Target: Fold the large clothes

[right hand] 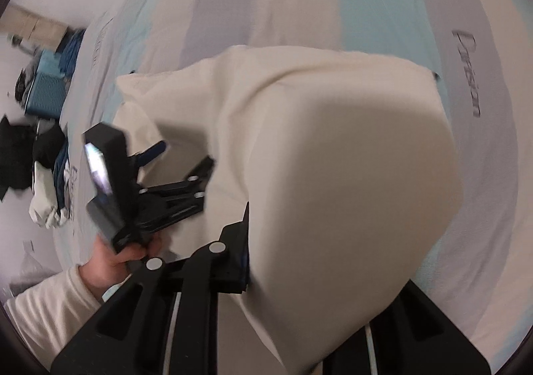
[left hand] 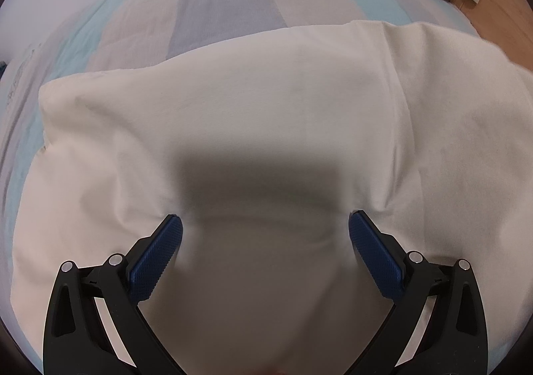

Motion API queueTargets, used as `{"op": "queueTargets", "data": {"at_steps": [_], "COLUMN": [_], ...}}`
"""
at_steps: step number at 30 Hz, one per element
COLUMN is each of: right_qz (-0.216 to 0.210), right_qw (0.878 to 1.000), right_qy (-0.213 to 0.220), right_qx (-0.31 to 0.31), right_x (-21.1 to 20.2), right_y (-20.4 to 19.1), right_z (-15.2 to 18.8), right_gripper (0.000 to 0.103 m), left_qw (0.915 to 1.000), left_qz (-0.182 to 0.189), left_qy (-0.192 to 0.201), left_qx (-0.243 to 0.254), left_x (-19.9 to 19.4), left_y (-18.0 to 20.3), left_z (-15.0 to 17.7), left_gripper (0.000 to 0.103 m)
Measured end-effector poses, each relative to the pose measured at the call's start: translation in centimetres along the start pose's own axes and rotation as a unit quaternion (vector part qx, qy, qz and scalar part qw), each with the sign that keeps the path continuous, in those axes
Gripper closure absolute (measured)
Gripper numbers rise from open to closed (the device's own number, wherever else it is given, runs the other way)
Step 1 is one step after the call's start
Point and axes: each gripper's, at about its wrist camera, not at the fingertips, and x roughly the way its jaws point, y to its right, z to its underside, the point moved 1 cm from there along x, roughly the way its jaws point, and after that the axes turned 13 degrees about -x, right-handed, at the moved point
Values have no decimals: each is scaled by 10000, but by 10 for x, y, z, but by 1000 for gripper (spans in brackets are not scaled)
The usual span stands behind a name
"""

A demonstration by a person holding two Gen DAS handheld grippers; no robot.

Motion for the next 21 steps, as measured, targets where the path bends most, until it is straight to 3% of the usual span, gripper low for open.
{"op": "queueTargets", "data": {"at_steps": [8, 13, 16, 21], "right_qz": [215, 348, 356, 492], "right_qw": [9994, 9993, 9990, 9975], "right_qy": [16, 43, 29, -25], "right_qx": [-275, 105, 268, 500], "right_x": [-13, -14, -11, -6], "right_y": [-32, -17, 1, 7], "right_z": [-9, -10, -9, -1], "right_gripper": [86, 88, 89, 89], "left_qw": [9999, 9996, 9994, 9996], "left_qz": [116, 256, 289, -2], "left_qy": [0, -110, -29, 25], "left_qx": [-54, -81, -206, -281], "left_x": [-3, -17, -41, -69], "left_y": [-1, -6, -27, -85], "left_z": [1, -4, -4, 9], "left_gripper": [5, 6, 6, 6]}}
